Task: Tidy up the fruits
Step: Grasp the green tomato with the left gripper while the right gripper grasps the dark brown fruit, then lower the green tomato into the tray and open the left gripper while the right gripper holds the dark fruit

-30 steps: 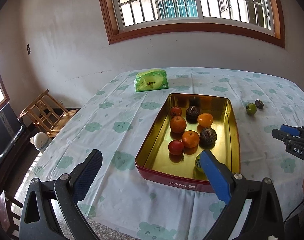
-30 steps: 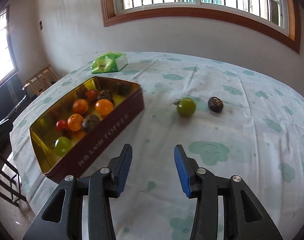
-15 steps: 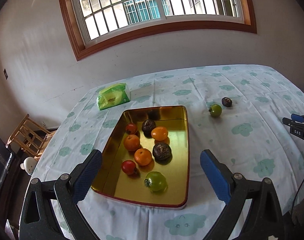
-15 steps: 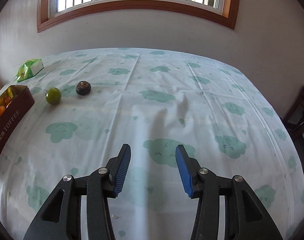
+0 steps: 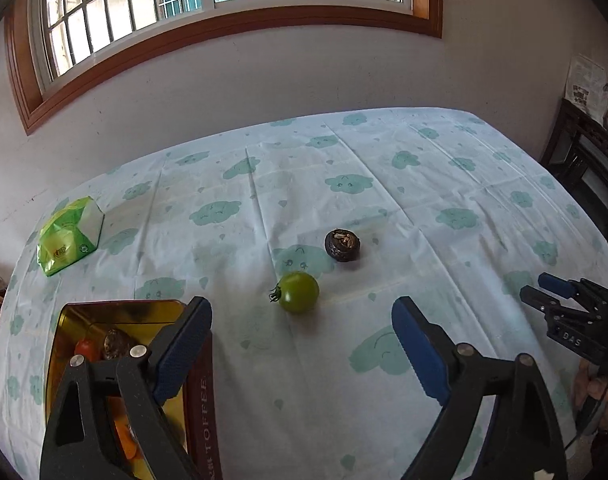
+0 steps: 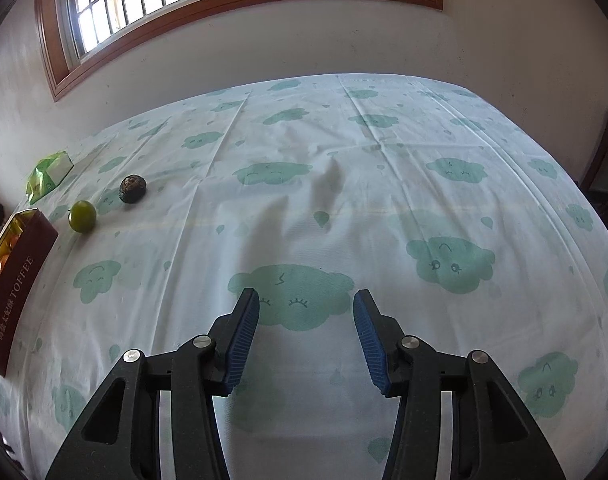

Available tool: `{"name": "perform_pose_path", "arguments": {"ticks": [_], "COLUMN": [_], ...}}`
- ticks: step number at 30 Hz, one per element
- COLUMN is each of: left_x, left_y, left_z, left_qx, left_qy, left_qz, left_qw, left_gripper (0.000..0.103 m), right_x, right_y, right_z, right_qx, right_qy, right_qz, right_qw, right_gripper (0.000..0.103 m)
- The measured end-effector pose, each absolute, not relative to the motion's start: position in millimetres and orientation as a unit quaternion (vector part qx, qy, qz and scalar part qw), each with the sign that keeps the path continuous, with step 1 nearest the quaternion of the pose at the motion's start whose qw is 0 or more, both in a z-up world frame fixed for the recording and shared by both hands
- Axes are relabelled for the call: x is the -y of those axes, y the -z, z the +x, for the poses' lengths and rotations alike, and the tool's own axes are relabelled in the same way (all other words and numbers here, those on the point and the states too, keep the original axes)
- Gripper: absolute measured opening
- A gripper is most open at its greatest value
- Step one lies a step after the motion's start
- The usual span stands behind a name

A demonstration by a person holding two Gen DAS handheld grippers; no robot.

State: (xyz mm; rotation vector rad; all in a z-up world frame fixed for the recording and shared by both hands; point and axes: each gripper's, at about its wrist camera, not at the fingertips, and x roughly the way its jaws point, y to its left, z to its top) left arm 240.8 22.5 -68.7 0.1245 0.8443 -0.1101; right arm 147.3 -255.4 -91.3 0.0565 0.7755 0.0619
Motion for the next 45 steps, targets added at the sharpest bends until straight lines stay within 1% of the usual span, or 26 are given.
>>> {"name": "perform_pose_path", "arguments": {"ticks": [2, 4, 9, 10, 12, 15, 18, 21, 23, 25, 28, 31, 37, 38, 39, 40, 42, 45], "left_x": [-23, -27, -36, -36, -34, -31, -34, -38, -41, -46, -58, -72, -100, -105, -110, -115, -125, -145], "left_y": [83, 98, 126, 131, 141, 134, 114, 94, 86, 80, 71, 62, 44, 42, 40, 38, 34, 32], "left_z": [265, 283, 308, 311, 313, 300, 275, 244, 225, 208, 186, 166, 137, 132, 127, 122, 113, 98], "left_qx": [-0.431, -0.45, -0.485, -0.491, -0.51, -0.494, -0.472, -0.457, -0.453, -0.456, -0.451, -0.442, -0.427, -0.425, -0.422, -0.42, -0.413, -0.404], "left_qy": [0.053, 0.041, 0.019, 0.019, 0.033, 0.016, 0.024, 0.037, 0.038, 0.037, 0.036, 0.027, 0.002, -0.003, -0.008, -0.013, -0.026, -0.05], "left_qz": [0.055, 0.05, 0.037, 0.035, 0.027, 0.024, -0.01, -0.039, -0.046, -0.054, -0.071, -0.084, -0.092, -0.094, -0.097, -0.099, -0.102, -0.108], "left_qw": [0.899, 0.891, 0.873, 0.87, 0.859, 0.869, 0.881, 0.888, 0.889, 0.888, 0.889, 0.893, 0.9, 0.9, 0.901, 0.902, 0.905, 0.907], "left_gripper": [0.079, 0.077, 0.067, 0.06, 0.035, 0.035, 0.035, 0.036, 0.036, 0.036, 0.036, 0.036, 0.036, 0.036, 0.036, 0.036, 0.036, 0.036], "right_x": [259, 260, 260, 260, 261, 261, 258, 238, 212, 183, 140, 108, 70, 66, 64, 62, 64, 87], "right_y": [91, 92, 91, 91, 92, 92, 92, 80, 68, 61, 65, 72, 86, 92, 93, 94, 90, 75], "right_z": [147, 147, 146, 146, 146, 148, 149, 156, 171, 190, 226, 255, 291, 297, 296, 294, 286, 249], "right_qx": [-0.378, -0.377, -0.375, -0.375, -0.376, -0.376, -0.378, -0.374, -0.371, -0.351, -0.354, -0.361, -0.376, -0.391, -0.385, -0.388, -0.395, -0.371], "right_qy": [-0.034, -0.041, -0.051, -0.053, -0.054, -0.054, -0.055, -0.114, -0.173, -0.23, -0.267, -0.279, -0.275, -0.272, -0.263, -0.262, -0.261, -0.25], "right_qz": [0.038, 0.044, 0.05, 0.051, 0.054, 0.054, 0.045, 0.035, 0.021, -0.011, -0.065, -0.104, -0.143, -0.145, -0.152, -0.158, -0.147, -0.097], "right_qw": [0.924, 0.924, 0.924, 0.924, 0.924, 0.923, 0.923, 0.92, 0.912, 0.908, 0.894, 0.884, 0.873, 0.867, 0.872, 0.869, 0.868, 0.889], "right_gripper": [0.05, 0.05, 0.05, 0.05, 0.05, 0.05, 0.05, 0.05, 0.05, 0.05, 0.05, 0.05, 0.05, 0.05, 0.044, 0.036, 0.035, 0.035]}}
